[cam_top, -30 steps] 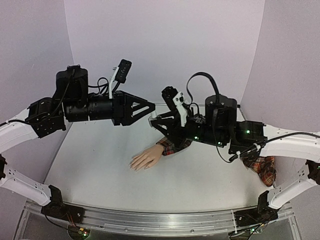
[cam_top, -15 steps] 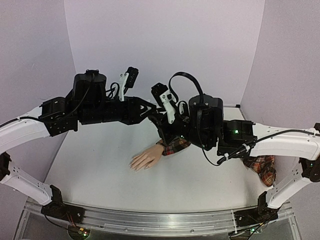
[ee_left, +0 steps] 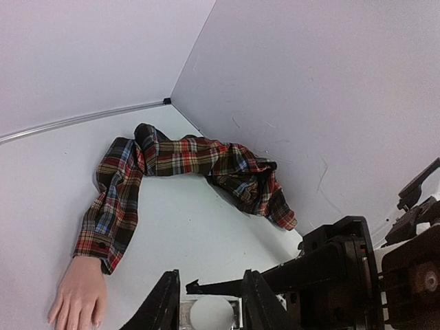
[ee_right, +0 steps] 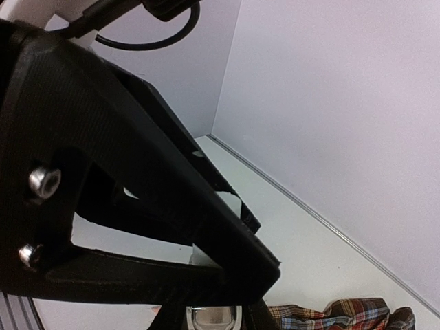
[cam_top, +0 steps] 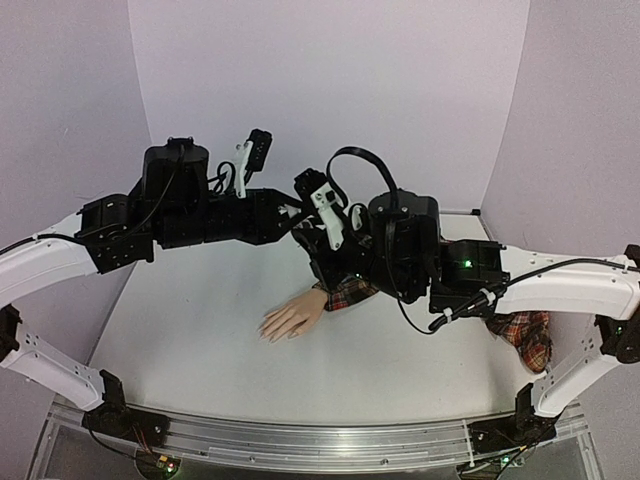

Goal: Paint the nails

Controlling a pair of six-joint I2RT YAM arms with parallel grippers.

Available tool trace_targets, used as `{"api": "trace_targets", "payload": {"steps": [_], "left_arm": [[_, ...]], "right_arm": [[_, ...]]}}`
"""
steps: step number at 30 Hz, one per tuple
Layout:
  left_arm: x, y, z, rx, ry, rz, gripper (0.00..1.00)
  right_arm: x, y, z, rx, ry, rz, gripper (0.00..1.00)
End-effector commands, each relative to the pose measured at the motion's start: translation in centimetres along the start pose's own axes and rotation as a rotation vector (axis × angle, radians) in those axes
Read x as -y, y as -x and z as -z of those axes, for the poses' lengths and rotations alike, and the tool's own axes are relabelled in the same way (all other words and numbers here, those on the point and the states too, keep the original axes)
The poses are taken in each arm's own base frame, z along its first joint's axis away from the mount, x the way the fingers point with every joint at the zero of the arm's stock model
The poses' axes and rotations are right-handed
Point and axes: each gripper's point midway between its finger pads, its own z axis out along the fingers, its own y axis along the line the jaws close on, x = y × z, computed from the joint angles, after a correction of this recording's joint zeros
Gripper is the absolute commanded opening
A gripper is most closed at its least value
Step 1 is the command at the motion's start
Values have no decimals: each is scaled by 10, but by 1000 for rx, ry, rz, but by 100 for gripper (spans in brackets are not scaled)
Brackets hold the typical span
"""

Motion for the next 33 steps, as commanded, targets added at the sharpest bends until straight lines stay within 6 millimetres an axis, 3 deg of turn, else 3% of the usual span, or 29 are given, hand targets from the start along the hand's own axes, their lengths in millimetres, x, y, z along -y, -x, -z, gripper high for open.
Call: {"api": "trace_targets", "payload": {"steps": [1,4,7,10,12,14,16,18,21,25,27,29,30,33], "left_arm": [[12,23,15,83,-46,18,28],[13,21,13,72,-52,16,19],[18,16,10,48,-81,6,2],[44,4,14,-5,-238,-42,0],[62,-6,19,-45,-355,-90,0],[89,-22,33,-115,-543,-149,0],[119,-38,62,-166,-799,-214,0],[136,-45,87,-176,-975,-246,0],[143,-45,99,-183,-1048,-268,0],[139,-40,95,-157,-992,-277,0],[132,-34,87,-144,-902,-262,8],[119,-23,77,-106,-768,-239,37],[112,-16,74,-81,-707,-227,46],[88,2,65,-9,-516,-169,62]], "right_arm": [[4,29,5,69,-12,-23,0],[3,31,5,74,-6,-27,0],[1,34,7,82,14,-43,0],[-12,41,14,116,113,-42,0],[-34,47,26,156,297,-14,0],[-64,54,55,216,659,-31,0],[-84,60,97,264,1036,-67,0],[-90,68,115,276,1186,-93,0],[-90,70,121,286,1212,-99,0],[-81,60,108,278,1087,-100,0],[-70,53,95,265,963,-106,0],[-52,46,80,254,808,-109,0],[-44,43,75,248,743,-112,0],[-20,29,57,213,558,-123,0]]}}
